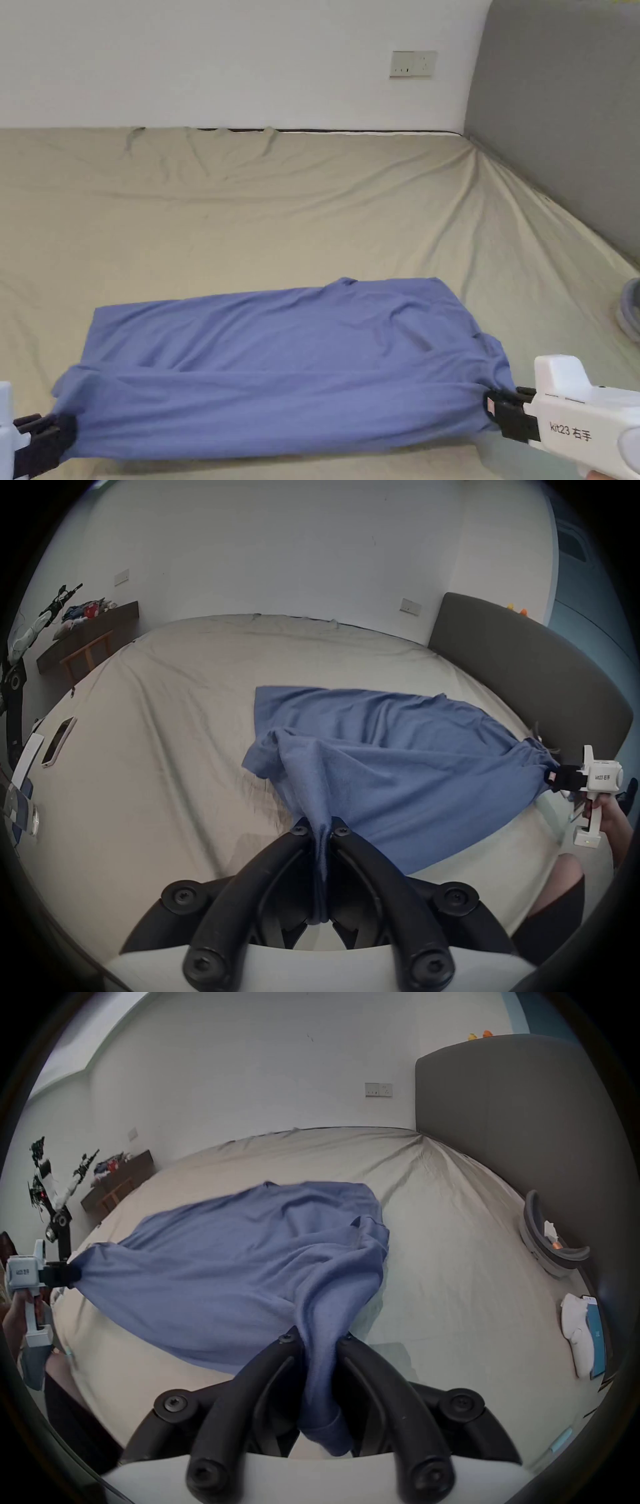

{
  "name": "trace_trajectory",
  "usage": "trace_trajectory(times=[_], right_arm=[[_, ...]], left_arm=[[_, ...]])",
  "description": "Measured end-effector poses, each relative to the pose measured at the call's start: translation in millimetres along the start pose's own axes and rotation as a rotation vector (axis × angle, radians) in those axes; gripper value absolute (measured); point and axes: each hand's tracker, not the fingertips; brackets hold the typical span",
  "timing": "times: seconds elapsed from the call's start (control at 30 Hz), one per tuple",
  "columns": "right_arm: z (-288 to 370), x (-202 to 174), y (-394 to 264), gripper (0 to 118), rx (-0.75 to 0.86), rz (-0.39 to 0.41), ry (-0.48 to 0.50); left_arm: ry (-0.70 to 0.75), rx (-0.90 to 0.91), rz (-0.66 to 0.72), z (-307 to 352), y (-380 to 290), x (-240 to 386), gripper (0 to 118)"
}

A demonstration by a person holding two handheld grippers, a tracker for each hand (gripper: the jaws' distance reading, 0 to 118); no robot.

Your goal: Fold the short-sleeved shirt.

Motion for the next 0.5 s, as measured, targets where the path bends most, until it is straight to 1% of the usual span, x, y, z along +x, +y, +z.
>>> trace_trajectory(times=[0.1,0.2,0.27,0.37,0.4,0.43,0.47,0.5], right_arm=[[35.9,-5.3,-10.8,12,-0.020,0.033,0.033],[63.4,-13.7,-32.9,12,-0.057,0.075,0.036],[73.4,-22.5,-50.4,12,-0.089,0.079,0.029],[70.5,-26.0,-73.7,12,-0.162,0.076,-0.004],[68.1,-30.4,-78.8,12,-0.167,0.091,-0.018],[65.1,-33.5,-83.4,13,-0.159,0.129,-0.043],[61.6,-36.1,-86.8,15,-0.151,0.149,-0.062],[59.3,-37.2,-88.8,23,-0.152,0.140,-0.071]], left_arm=[[-0.024,-0.015,-0.029,28.2,-10.0,-4.3,2],[-0.058,-0.079,-0.013,50.5,-32.6,-7.5,2],[-0.062,-0.130,-0.018,56.1,-51.7,-4.4,2],[-0.036,-0.192,-0.032,49.3,-76.8,0.0,2],[-0.031,-0.193,-0.019,46.3,-82.1,0.4,2],[-0.036,-0.202,-0.011,41.8,-87.5,0.4,2],[-0.027,-0.214,-0.010,24.9,-95.0,-11.6,10],[-0.011,-0.241,-0.003,19.3,-97.4,-13.0,27]])
